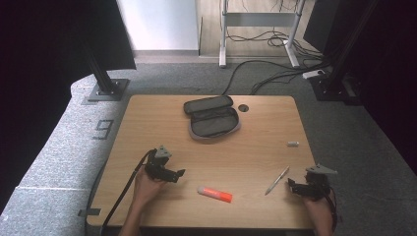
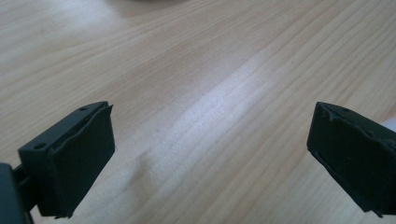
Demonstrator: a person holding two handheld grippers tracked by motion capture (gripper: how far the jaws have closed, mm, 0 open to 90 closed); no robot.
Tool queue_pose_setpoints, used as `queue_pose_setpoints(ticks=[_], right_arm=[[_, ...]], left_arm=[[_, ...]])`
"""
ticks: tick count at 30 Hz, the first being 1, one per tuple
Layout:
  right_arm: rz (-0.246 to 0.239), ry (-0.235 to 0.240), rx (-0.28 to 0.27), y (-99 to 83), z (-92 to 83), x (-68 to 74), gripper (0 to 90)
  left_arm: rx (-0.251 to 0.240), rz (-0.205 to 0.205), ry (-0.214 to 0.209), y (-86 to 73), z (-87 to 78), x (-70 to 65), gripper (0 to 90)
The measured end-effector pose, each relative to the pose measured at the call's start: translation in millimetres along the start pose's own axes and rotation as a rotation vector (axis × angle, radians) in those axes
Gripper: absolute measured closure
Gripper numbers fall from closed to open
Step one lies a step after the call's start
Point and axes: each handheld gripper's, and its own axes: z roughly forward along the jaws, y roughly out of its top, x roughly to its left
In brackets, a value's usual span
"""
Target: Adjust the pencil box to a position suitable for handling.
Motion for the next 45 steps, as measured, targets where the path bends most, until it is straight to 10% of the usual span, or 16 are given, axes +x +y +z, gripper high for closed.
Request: queue_pose_setpoints(ticks=[33,45], right_arm=[[0.0,0.0,0.0,0.0,0.0,0.0,12.9],[-0.001,0.0,0.001,0.0,-0.1,-0.1,12.9]], left_arm=[[0.011,0.072,0.002,57.5,26.9,13.4,0.0],[0.04,0.033,0.0,76.8,35.4,24.2,0.5]])
